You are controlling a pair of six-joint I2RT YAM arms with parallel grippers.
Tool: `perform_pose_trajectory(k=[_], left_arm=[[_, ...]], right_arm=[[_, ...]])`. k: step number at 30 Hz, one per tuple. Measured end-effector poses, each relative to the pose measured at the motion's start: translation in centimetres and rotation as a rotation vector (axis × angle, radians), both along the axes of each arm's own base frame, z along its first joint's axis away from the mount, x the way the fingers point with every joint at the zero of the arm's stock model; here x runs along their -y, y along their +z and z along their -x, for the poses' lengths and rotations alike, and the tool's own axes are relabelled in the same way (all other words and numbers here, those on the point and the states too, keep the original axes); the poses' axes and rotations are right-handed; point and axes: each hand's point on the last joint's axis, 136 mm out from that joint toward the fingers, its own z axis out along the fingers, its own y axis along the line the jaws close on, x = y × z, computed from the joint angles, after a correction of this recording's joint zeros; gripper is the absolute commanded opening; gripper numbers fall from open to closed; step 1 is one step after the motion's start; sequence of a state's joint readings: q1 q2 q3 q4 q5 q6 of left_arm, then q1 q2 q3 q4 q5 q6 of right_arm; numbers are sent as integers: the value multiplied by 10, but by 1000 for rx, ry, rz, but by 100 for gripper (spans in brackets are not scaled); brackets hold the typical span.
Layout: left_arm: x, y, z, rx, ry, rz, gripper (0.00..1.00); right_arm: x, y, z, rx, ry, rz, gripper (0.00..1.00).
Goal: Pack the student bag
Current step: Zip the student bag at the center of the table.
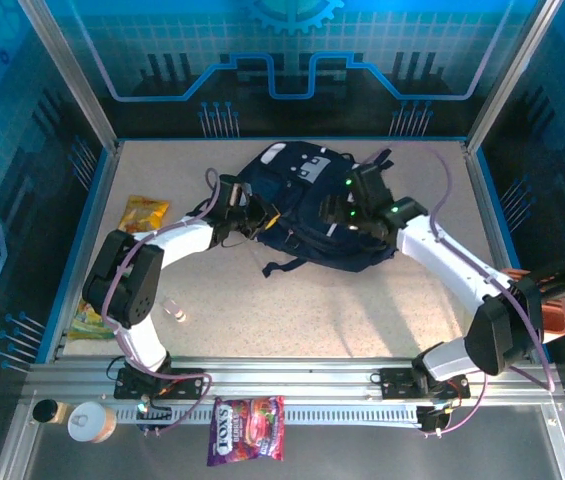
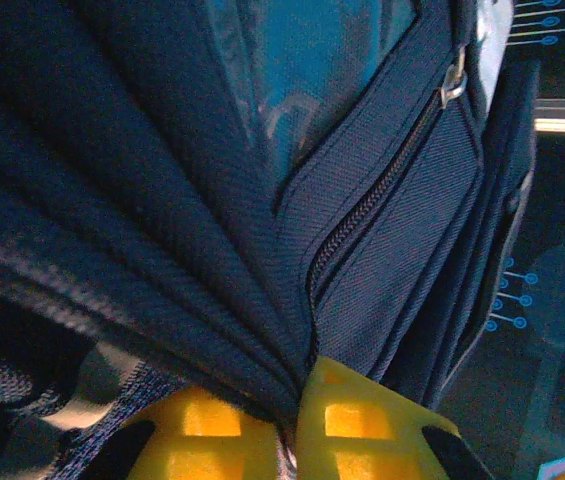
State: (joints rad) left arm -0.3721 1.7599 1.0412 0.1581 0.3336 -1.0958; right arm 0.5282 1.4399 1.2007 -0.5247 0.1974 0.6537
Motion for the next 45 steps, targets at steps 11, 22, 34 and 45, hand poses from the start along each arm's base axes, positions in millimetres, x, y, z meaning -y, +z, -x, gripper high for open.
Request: perform_pose_trajectory(k=[11,22,34,45], left_arm=[[3,2,-1,-4,40,25,0],[4,2,-1,-1,40,26,0],[4,2,0,-1,39,26,0],[5,4,-1,5,38,29,0]], right_arm=[[-86,-54,42,-99,22,-35,43],[-112,-80,21,-120,-60,-62,35],[-110,-83,6,-103,-129,-50,28],[-110,-87,-6,-99,-159,-28,24]])
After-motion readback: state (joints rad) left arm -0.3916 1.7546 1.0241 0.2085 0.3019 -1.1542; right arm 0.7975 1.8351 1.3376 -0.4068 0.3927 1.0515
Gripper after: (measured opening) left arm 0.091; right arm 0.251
